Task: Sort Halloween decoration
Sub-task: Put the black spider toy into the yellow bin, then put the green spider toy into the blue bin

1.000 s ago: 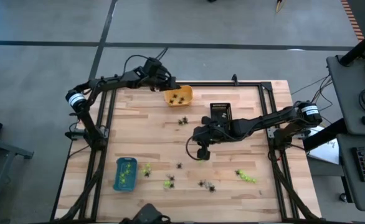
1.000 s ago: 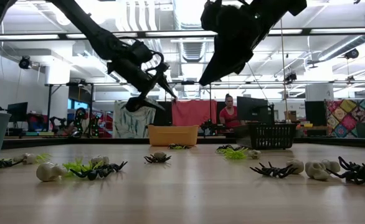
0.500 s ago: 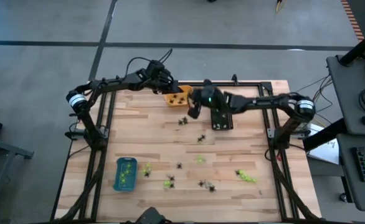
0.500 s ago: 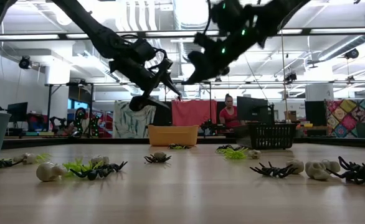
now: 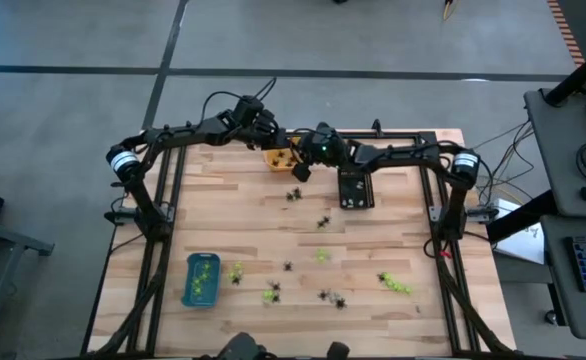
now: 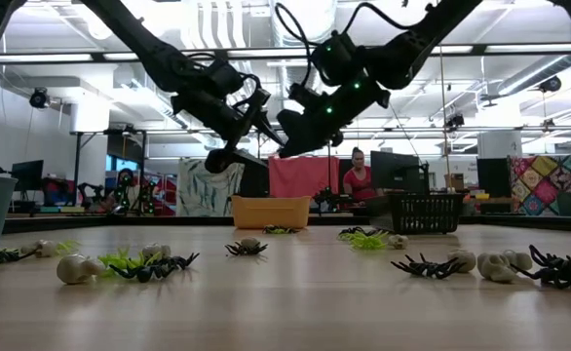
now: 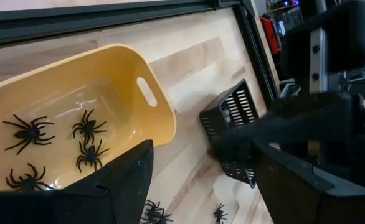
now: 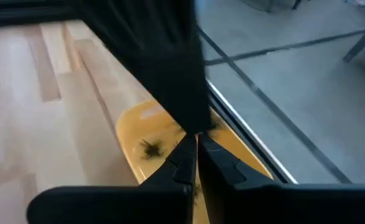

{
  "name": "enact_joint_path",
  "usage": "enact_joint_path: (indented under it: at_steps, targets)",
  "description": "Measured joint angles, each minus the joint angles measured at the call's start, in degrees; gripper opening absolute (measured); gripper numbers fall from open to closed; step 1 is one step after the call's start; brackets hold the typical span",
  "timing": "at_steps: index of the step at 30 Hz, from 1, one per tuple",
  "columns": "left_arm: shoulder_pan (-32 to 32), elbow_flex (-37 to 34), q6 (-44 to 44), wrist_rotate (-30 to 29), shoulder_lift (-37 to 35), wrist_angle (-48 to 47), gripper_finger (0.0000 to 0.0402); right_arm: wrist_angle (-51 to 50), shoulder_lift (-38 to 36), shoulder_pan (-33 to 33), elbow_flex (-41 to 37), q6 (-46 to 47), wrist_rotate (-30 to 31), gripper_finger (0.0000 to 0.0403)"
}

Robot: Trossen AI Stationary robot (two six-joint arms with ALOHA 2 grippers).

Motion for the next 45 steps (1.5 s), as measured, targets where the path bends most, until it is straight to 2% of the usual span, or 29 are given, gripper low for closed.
enact_joint_path:
  at_steps: [13, 28, 30, 31, 33, 37, 40, 45]
  targets:
    - [0.0, 0.0, -0.61, 0.52, -0.11, 1.46, 0.0249, -2.57, -2.29, -0.56, 0.52, 3.09, 0.46, 0.0009]
    - [1.57, -0.02, 0.25, 0.97, -0.13, 1.42, 0.0249, -8.87, -3.57, -2.09, 1.26, 6.25, -3.19, 0.0009]
    - [1.62, -0.03, 1.81, 0.96, -0.37, 1.44, 0.0249, -9.24, -3.56, -2.29, 1.39, 7.59, -1.12, 0.0009]
    - [1.62, -0.07, 2.95, 0.96, -0.6, 1.53, 0.0249, -8.76, -3.56, -2.44, 1.38, 7.94, -1.92, 0.0009]
    - [1.61, -0.07, 5.02, 0.96, -1.36, 2.25, 0.0249, -9.64, -3.56, -2.84, 1.72, 6.85, -7.77, 0.0009]
    - [1.6, -0.07, 8.11, 0.99, -3.59, 3.74, 0.0249, -12.44, -3.79, -3.13, 2.45, 7.75, -6.7, 0.0009]
    - [0.96, -0.17, 11.82, 0.97, -6.51, 3.59, 0.0249, -12.51, -4.94, -3.23, 2.45, 7.74, -8.72, 0.0009]
    - [-2.58, -2.25, 19.15, 0.88, -13.16, 2.66, 0.0249, -18.72, -8.81, -2.06, 2.49, 8.49, -17.89, 0.0009]
